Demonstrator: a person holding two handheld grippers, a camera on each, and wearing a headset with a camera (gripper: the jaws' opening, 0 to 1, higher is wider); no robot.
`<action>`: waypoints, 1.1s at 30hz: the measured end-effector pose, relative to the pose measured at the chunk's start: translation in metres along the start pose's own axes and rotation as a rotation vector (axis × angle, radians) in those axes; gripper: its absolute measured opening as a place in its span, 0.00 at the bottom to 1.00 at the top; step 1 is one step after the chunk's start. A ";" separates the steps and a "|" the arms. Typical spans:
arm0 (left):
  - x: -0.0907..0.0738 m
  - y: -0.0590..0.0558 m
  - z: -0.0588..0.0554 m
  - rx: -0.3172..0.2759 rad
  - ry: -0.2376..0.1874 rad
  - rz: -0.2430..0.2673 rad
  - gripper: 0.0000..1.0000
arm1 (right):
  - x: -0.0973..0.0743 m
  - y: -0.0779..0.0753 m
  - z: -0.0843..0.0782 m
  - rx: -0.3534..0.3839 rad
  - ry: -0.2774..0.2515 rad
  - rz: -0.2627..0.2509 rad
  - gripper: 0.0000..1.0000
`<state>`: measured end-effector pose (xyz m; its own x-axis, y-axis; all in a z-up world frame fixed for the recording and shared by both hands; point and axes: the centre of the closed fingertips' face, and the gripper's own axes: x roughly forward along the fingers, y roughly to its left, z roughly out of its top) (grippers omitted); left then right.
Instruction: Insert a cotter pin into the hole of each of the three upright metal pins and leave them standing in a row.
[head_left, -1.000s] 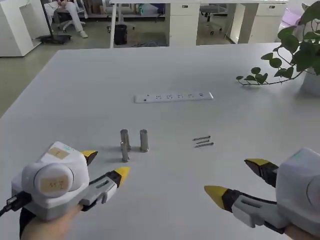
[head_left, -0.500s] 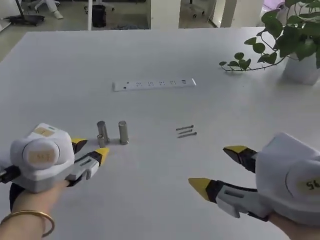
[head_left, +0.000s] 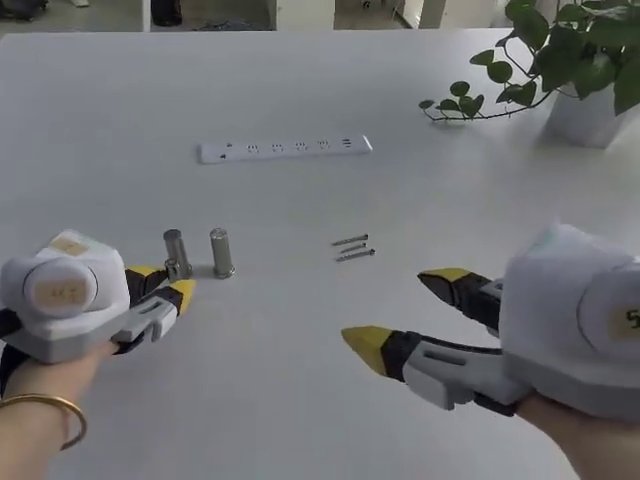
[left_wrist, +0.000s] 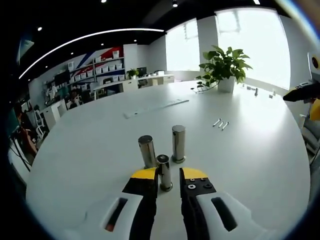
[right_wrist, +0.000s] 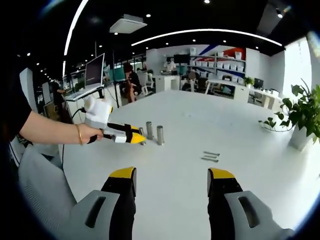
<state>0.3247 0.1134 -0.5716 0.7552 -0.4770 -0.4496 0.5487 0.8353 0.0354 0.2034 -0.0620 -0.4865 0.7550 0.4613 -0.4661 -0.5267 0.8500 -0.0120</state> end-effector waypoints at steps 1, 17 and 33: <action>0.001 0.000 0.000 -0.001 -0.001 -0.001 0.15 | -0.001 0.001 0.002 -0.018 0.006 -0.004 0.54; 0.002 0.002 -0.002 -0.045 0.002 0.010 0.07 | -0.001 0.011 0.023 0.034 0.051 -0.012 0.56; -0.003 -0.028 -0.004 -0.076 0.022 0.042 0.07 | -0.005 0.019 0.031 0.088 0.074 -0.032 0.54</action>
<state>0.3052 0.0923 -0.5750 0.7684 -0.4358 -0.4687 0.4874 0.8731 -0.0127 0.2016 -0.0406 -0.4573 0.7383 0.4163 -0.5307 -0.4638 0.8846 0.0486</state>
